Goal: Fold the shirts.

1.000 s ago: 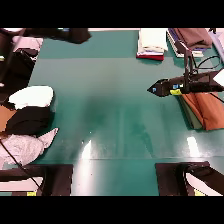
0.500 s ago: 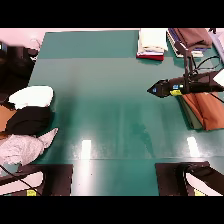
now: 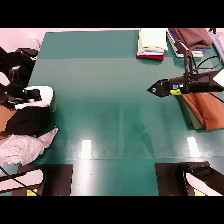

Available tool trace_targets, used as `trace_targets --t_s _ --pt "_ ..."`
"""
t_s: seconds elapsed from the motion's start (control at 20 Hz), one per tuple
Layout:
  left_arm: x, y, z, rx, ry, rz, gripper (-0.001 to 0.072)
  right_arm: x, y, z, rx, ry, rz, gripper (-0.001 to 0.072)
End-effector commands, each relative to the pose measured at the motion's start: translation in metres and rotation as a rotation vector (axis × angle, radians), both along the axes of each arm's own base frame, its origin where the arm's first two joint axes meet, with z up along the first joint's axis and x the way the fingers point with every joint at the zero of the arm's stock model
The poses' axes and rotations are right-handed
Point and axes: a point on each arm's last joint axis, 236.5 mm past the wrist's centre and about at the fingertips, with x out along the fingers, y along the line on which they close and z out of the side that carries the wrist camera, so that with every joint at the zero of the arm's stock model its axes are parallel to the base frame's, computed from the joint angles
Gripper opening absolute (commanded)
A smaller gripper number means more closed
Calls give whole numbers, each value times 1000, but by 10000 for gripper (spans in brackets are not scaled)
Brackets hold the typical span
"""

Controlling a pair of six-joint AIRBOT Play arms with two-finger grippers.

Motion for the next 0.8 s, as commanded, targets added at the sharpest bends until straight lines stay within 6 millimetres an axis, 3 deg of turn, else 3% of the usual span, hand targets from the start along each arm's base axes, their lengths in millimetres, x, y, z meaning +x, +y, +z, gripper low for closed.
trace_targets --t_s 0.0,0.1,0.2,0.25,0.3,0.4,0.5,0.6,0.7,0.75 --pt "9 7 -16 6 -37 31 588 1 0 1 2 -2 -1 22" --pt "9 7 -11 7 -37 27 59 1 1 1 2 -2 -1 22" --pt "18 9 16 20 -91 27 28 0 0 2 3 -8 -1 22" --pt "26 10 46 32 -158 27 28 1 0 7 7 -26 -8 22" --pt "34 10 84 44 -241 27 27 6 -2 18 19 -72 -29 22" --pt "41 -3 188 97 -460 -34 27 14 -7 51 52 -197 -80 22" --pt "28 -40 288 133 -666 -143 27 17 -11 94 83 -320 -110 22" --pt "4 -93 362 130 -826 -276 27 18 -13 137 97 -416 -112 22" --pt "-16 -154 403 84 -917 -433 26 21 -19 170 66 -497 -113 22" --pt "-25 -183 410 50 -936 -506 26 23 -23 183 49 -526 -116 22"
